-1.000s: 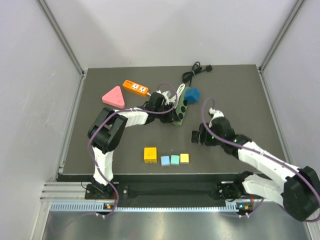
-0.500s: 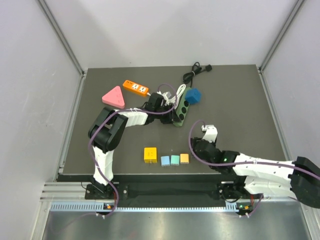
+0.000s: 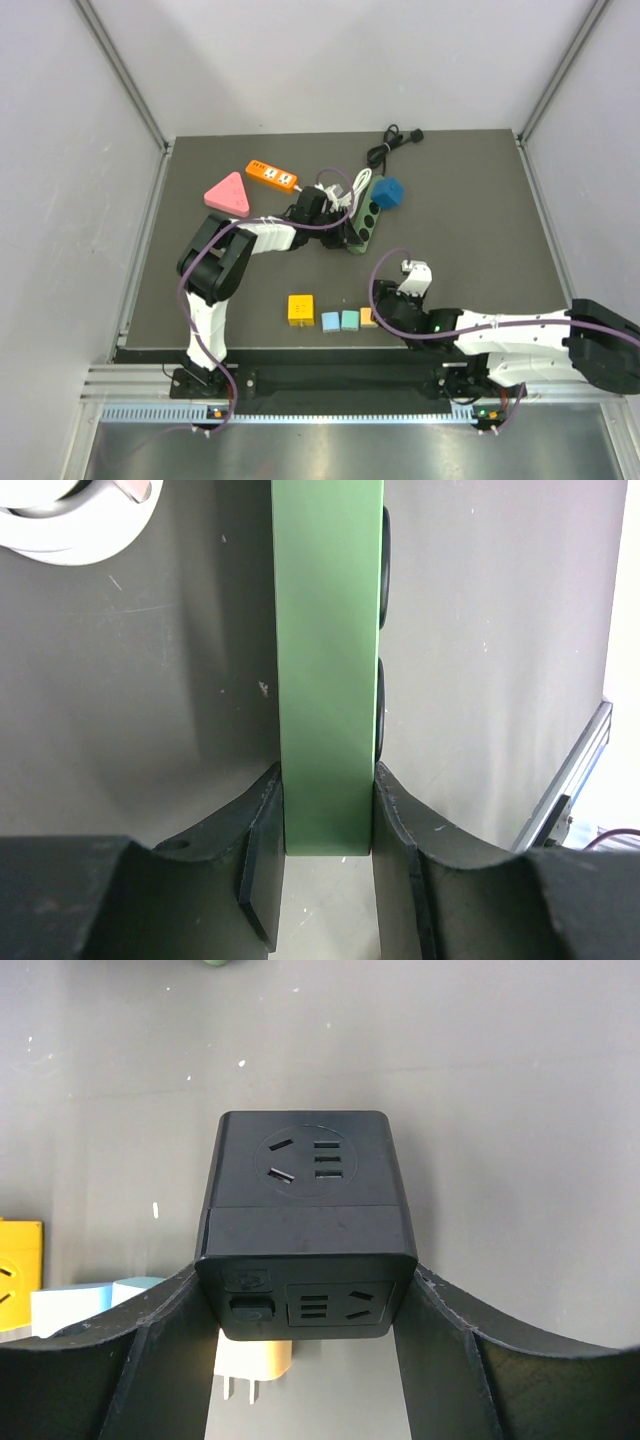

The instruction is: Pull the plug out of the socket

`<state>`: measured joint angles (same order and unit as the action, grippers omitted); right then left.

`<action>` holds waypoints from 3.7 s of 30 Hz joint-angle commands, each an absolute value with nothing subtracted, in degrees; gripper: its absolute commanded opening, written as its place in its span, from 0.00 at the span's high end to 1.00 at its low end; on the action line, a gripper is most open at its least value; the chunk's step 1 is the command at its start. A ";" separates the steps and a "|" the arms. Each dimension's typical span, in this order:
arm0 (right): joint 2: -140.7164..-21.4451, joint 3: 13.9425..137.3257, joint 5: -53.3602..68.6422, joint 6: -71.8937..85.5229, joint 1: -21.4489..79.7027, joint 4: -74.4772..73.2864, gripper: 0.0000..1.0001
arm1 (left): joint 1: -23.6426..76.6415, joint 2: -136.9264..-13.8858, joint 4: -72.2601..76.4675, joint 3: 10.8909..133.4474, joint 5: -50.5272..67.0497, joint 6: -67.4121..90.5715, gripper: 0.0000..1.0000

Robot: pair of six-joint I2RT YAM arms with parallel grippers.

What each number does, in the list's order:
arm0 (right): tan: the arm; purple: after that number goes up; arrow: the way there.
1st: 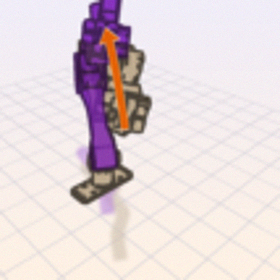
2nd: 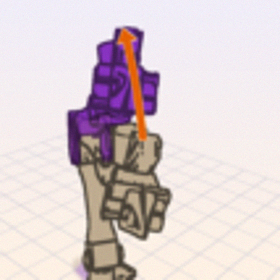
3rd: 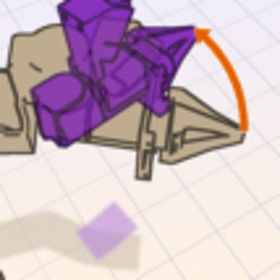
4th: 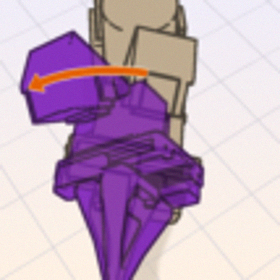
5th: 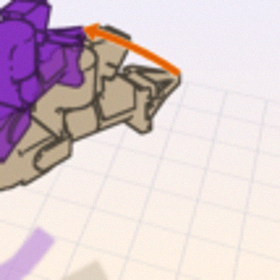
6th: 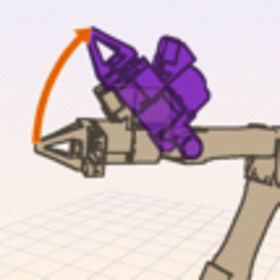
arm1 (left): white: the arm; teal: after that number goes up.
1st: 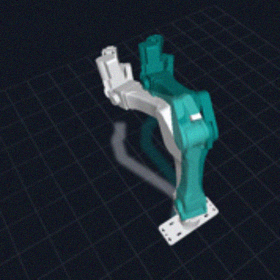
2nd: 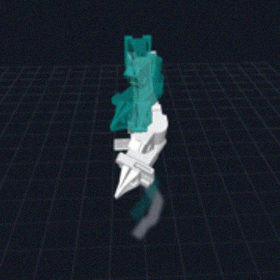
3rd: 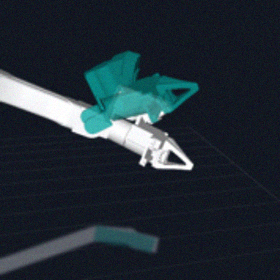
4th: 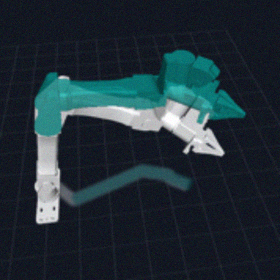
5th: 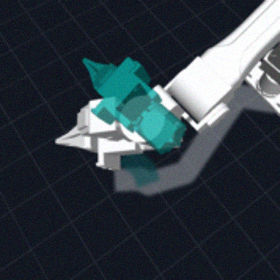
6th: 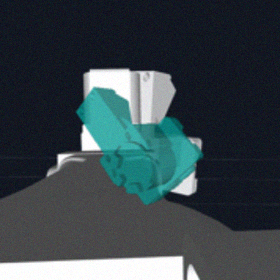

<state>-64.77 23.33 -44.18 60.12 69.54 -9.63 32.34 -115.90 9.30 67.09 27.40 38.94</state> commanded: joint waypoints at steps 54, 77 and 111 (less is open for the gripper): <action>-93.77 65.20 18.63 37.88 12.40 -6.68 0.00 | 35.77 -114.61 7.47 61.35 27.42 38.06 1.00; -110.29 73.55 18.45 37.97 10.20 -1.75 0.29 | 36.39 -113.29 5.72 61.61 27.16 37.62 1.00; -105.74 63.10 24.79 39.56 9.93 3.88 1.00 | 34.19 -132.98 -11.51 94.40 16.98 33.57 1.00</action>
